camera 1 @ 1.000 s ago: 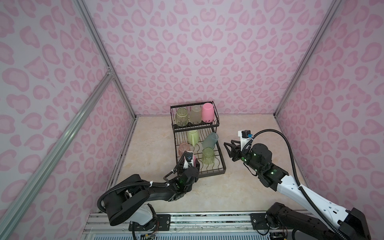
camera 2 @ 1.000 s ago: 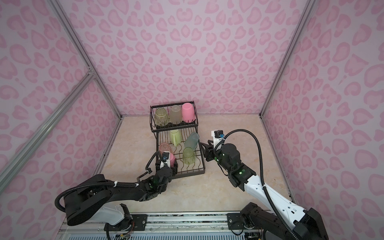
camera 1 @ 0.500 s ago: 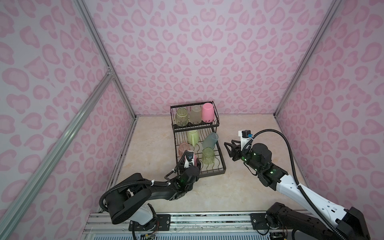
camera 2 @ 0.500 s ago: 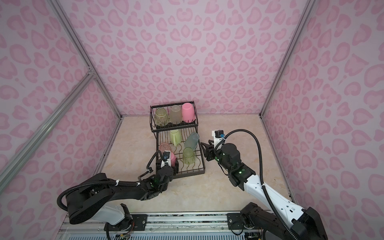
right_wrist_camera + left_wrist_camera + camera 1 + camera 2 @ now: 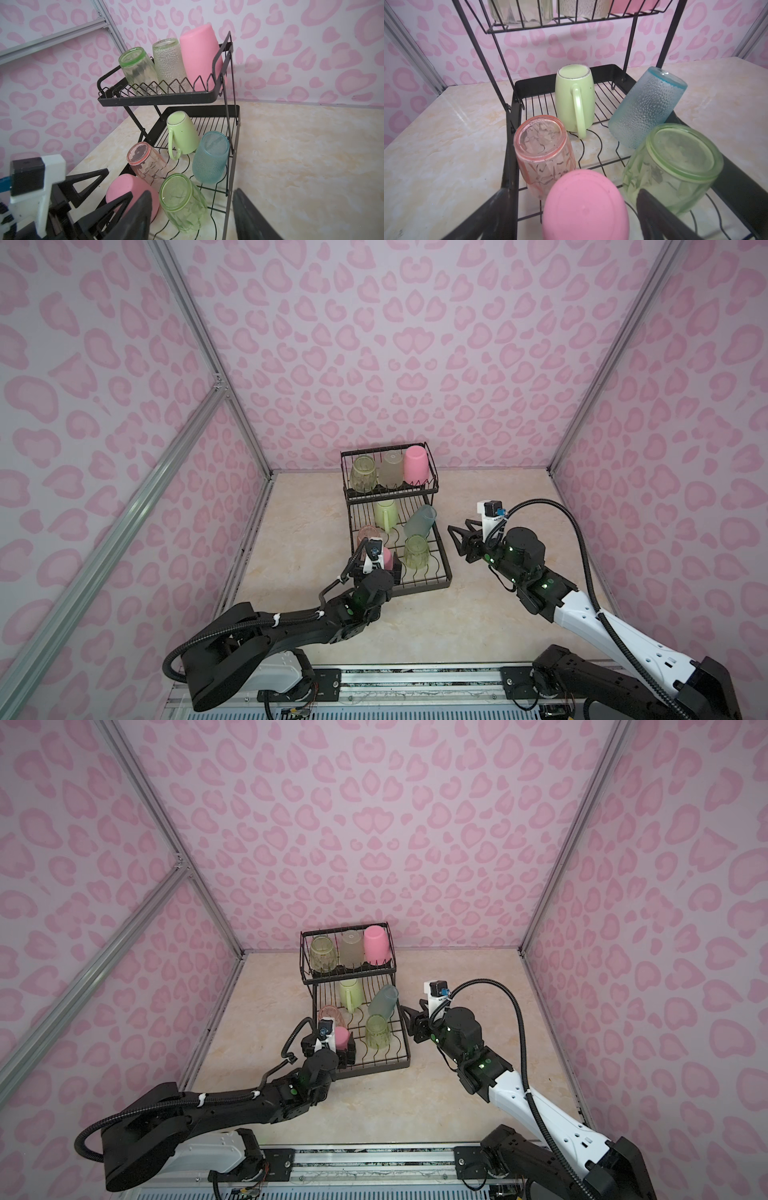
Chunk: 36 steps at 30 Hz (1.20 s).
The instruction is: Load the cups into the dish rack
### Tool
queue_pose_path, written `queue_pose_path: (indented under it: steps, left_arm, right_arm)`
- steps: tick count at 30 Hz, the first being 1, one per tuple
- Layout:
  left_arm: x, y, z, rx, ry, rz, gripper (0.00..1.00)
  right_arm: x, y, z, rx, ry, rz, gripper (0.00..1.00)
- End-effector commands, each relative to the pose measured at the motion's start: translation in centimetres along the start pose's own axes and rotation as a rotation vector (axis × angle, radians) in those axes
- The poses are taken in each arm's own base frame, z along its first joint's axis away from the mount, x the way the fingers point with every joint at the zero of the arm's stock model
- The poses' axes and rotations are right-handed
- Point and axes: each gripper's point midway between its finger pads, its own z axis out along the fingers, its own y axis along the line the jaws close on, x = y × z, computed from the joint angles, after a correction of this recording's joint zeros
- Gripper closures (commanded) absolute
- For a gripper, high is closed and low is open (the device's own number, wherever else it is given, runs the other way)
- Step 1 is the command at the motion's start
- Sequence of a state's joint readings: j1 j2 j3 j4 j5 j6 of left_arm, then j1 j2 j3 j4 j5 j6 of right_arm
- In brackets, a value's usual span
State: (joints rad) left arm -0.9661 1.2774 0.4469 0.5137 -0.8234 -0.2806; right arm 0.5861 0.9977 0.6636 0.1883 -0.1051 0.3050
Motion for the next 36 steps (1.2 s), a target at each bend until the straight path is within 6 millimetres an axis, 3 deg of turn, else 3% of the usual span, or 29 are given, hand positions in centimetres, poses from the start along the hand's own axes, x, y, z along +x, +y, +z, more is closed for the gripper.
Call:
queue_pose_path:
  steps: [1,12,20,24,28,30,33,36]
  left_arm:
    - [-1.6,0.3,-0.8,0.012,-0.023,0.007,0.03]
    - [-10.6,1.9,-4.8,0.089,-0.174,0.003,0.03]
    - [-16.1,5.0,-3.7,0.026,-0.186,-0.134,0.03]
    - [-18.5,8.5,-2.9,-0.039,-0.158,-0.217,0.03]
    - [-20.7,12.9,-2.8,-0.148,-0.177,-0.3,0.03]
    - [-21.0,15.4,-3.1,-0.204,-0.198,-0.353,0.03]
    - [-20.7,19.6,-3.3,-0.294,-0.206,-0.433,0.03]
    - [-19.1,23.8,-3.3,-0.399,-0.194,-0.497,0.03]
  right_arm:
    - [-0.8,-0.1,0.1,0.015,-0.025,-0.011,0.35]
    - [-4.4,-0.5,0.7,0.08,-0.093,-0.063,0.14]
    - [-6.3,-2.0,1.5,0.145,-0.104,-0.113,0.12]
    - [-7.8,-3.6,1.5,0.194,-0.123,-0.139,0.1]
    - [-9.3,-7.3,0.6,0.308,-0.166,-0.124,0.08]
    - [-9.9,-10.4,-0.5,0.392,-0.194,-0.1,0.06]
    - [-10.0,-15.2,-2.9,0.521,-0.237,-0.056,0.05]
    - [-9.0,-20.1,-5.9,0.646,-0.288,0.03,0.04]
